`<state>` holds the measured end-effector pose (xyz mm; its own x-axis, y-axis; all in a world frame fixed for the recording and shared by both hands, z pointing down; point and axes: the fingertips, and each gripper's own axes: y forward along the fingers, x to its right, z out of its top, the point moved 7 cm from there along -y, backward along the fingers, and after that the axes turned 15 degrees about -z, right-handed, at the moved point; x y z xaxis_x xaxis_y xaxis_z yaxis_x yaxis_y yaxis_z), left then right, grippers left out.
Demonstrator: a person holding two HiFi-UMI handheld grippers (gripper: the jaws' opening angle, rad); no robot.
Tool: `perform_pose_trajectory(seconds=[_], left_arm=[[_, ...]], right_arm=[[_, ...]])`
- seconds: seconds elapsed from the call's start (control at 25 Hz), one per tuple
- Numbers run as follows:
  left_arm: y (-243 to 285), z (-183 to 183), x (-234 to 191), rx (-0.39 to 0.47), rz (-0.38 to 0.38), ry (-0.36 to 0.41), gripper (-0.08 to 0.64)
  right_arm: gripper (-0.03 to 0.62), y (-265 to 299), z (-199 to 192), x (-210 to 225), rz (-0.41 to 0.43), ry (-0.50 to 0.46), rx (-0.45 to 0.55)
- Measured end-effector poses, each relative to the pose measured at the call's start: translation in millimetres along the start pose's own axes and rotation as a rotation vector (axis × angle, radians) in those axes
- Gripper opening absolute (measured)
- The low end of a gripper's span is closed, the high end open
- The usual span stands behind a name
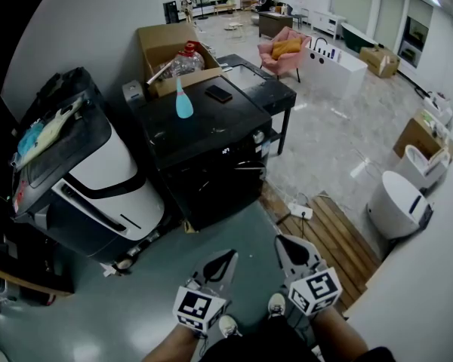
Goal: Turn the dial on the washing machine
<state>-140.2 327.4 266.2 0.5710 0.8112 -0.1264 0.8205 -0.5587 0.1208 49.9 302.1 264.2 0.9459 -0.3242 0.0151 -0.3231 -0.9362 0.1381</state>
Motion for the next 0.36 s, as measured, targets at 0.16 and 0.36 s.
perform_pose_trajectory(seconds=[0.16, 0.36], left_arm=[[0.4, 2.3, 0.3, -0.023, 0.018, -0.014, 0.005], [-2.3, -5.0, 3.1, -0.051, 0.013, -0.034, 0.005]], right_arm=[[-0.003, 1.2, 0.4, 1.4, 0.008, 0.001, 0.003], [-0.003, -0.1, 2.4, -0.7, 0.011, 0.002, 0.0]])
